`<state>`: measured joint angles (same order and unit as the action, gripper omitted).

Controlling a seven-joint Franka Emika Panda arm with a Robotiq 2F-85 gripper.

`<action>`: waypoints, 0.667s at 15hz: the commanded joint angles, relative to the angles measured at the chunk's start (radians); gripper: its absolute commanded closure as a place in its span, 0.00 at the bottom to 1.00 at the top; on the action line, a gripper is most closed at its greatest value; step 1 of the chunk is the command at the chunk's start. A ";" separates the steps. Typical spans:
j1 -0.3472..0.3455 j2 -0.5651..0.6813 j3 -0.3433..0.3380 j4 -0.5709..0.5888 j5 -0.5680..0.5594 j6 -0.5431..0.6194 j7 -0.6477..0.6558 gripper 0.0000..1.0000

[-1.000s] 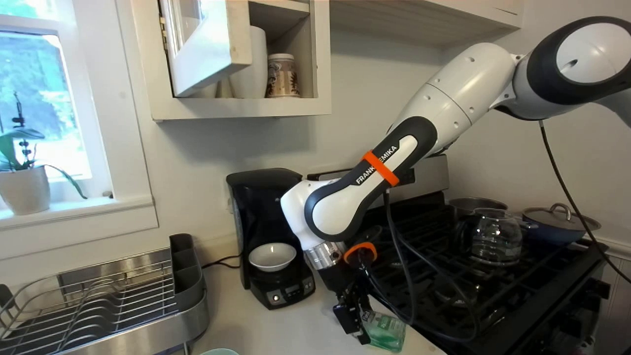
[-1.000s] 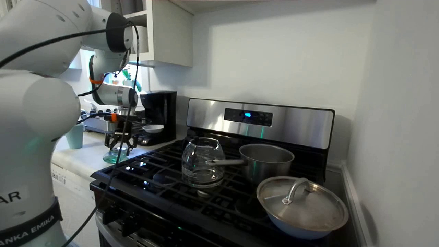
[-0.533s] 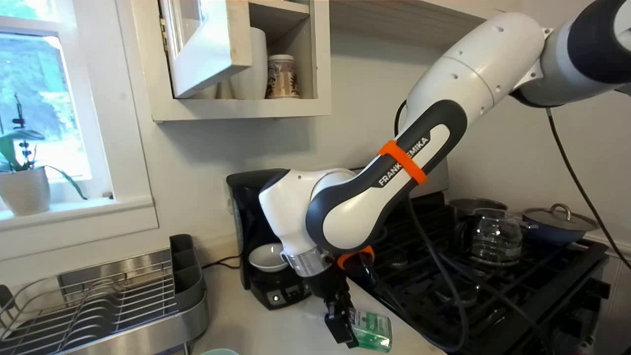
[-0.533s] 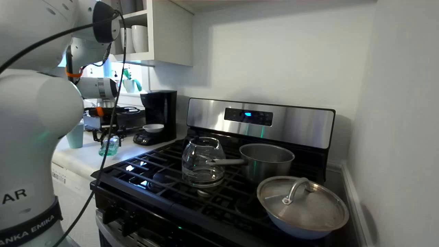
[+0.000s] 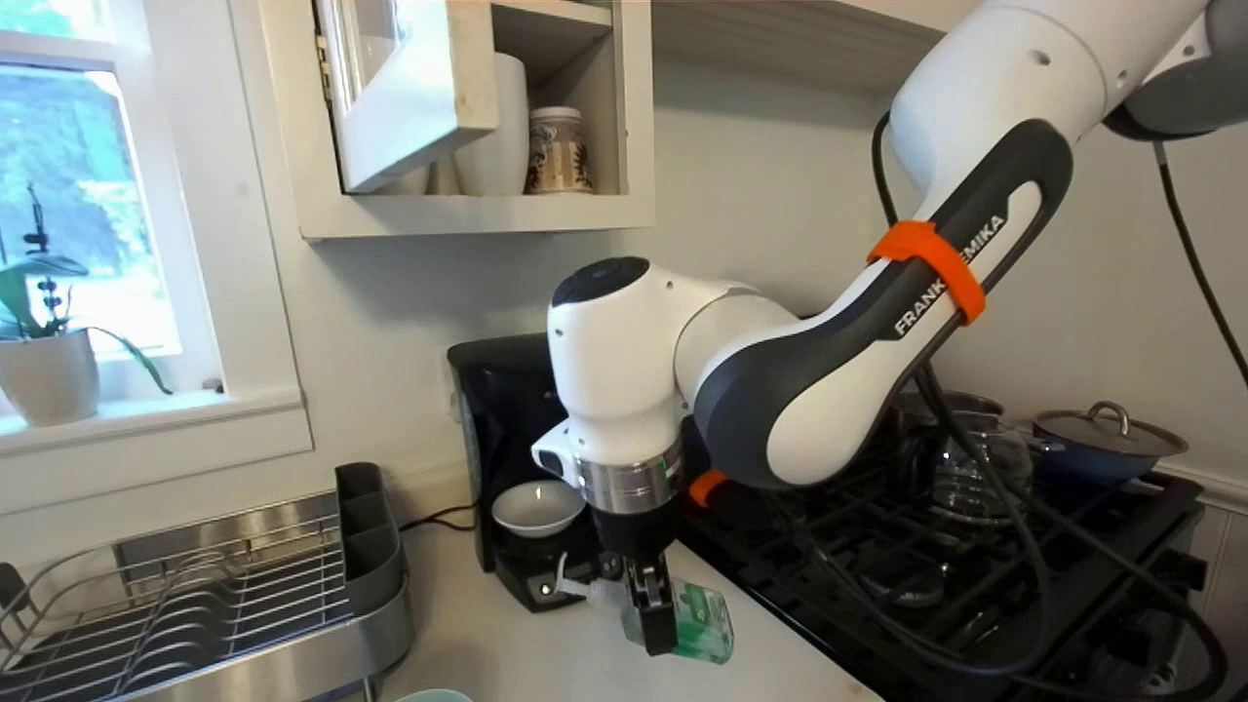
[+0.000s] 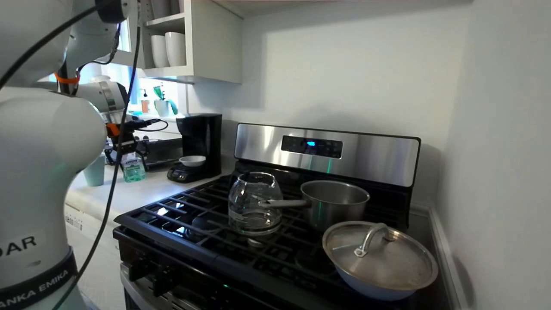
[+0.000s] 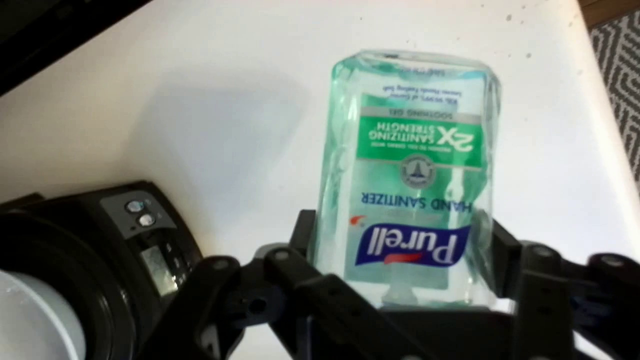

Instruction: Position the soap dispenser bottle in an upright position

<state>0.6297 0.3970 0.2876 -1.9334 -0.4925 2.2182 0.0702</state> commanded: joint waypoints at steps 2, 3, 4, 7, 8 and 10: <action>-0.049 -0.184 0.007 -0.242 -0.082 0.282 -0.057 0.50; -0.064 -0.211 0.008 -0.281 -0.093 0.350 -0.073 0.50; -0.083 -0.232 0.008 -0.318 -0.102 0.425 -0.094 0.50; -0.148 -0.278 0.010 -0.416 -0.118 0.656 -0.171 0.50; -0.171 -0.285 0.014 -0.447 -0.112 0.736 -0.209 0.50; -0.201 -0.287 0.001 -0.503 -0.093 0.907 -0.295 0.50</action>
<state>0.4826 0.1600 0.2863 -2.3309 -0.5814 2.9287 -0.1298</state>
